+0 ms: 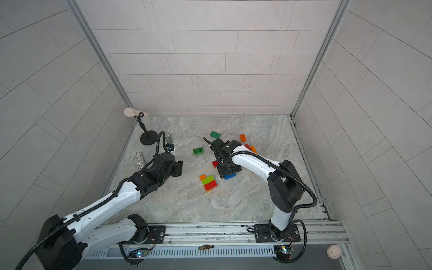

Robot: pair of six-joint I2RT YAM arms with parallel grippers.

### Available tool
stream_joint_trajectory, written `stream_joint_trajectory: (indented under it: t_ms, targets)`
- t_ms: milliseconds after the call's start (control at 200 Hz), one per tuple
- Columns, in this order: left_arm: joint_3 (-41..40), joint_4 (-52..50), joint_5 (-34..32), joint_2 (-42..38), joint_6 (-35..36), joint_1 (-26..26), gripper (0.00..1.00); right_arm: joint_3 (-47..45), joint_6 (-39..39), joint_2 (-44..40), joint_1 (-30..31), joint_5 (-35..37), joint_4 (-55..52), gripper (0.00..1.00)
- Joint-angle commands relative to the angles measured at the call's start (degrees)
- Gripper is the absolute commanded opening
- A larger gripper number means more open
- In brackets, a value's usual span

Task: Assemble a rectangle with lego
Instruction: Pick up the lego brick from the center of the board, then assemble the lego brick with the lego brick.

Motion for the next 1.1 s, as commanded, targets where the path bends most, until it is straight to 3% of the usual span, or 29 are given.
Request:
stream_joint_trajectory:
  t_ms: [0,250,430,1096]
  targets:
    - [-0.60,-2.27,1.06,1.57,-3.36,0.21,0.73,7.50,2.38,3.61,3.41,-0.24,-2.83,0.52]
    - [-0.87,-2.94,-0.52,4.26,-4.68,2.48,0.75,24.21,2.18,16.87,7.82,-1.62,-5.44,0.45]
    - [-1.01,-3.47,-0.80,4.68,-5.82,4.66,0.76,30.87,1.51,23.20,8.03,-1.74,-6.97,0.42]
    - [-1.70,-2.34,0.26,4.33,-5.95,5.42,0.76,32.19,0.32,29.53,8.07,-2.30,-9.29,0.36]
